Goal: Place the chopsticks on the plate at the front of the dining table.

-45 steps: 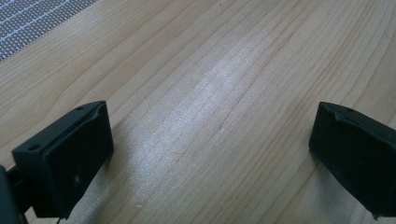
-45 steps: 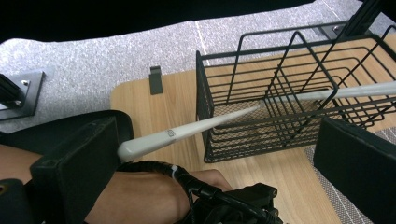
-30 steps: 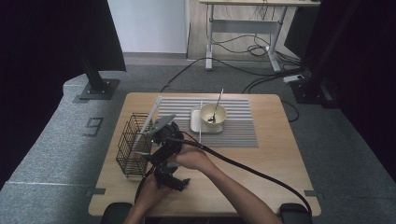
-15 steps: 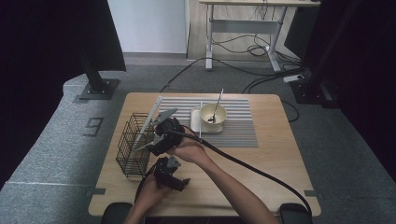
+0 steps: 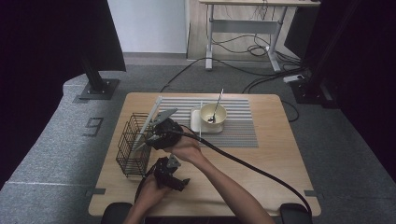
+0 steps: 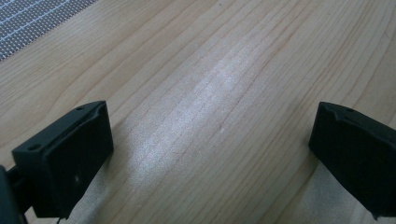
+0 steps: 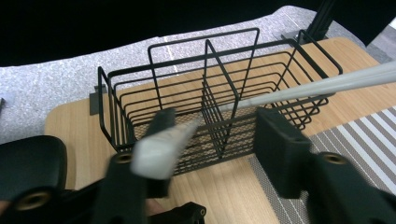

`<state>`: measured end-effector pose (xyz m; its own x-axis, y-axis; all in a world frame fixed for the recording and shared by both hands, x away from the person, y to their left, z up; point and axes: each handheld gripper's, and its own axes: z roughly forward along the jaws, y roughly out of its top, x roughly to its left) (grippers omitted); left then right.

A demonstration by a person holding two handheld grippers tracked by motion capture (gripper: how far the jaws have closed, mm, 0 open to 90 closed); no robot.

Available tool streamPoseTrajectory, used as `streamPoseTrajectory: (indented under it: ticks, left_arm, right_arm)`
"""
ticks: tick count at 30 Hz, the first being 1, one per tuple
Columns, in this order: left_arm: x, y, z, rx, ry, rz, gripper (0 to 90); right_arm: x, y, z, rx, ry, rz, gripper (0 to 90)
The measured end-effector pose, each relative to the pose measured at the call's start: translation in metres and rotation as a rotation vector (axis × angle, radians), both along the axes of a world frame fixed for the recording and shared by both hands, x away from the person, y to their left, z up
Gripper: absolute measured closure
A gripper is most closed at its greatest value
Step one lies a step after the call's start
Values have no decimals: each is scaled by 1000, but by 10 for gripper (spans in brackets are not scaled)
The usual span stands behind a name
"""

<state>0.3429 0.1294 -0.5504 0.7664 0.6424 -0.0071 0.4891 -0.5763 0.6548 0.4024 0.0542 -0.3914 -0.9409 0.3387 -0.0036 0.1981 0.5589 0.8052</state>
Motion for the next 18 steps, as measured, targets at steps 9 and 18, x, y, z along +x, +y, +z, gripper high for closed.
streamPoseTrajectory:
  ticks: [9, 18]
  left_arm:
    - [0, 0, 0, -1, 0, -1, 0]
    - [0, 0, 0, -1, 0, -1, 0]
  right_arm:
    - [-2, 1, 1, 13, -41, 5, 722]
    - [-3, -1, 1, 29, -40, 39, 830]
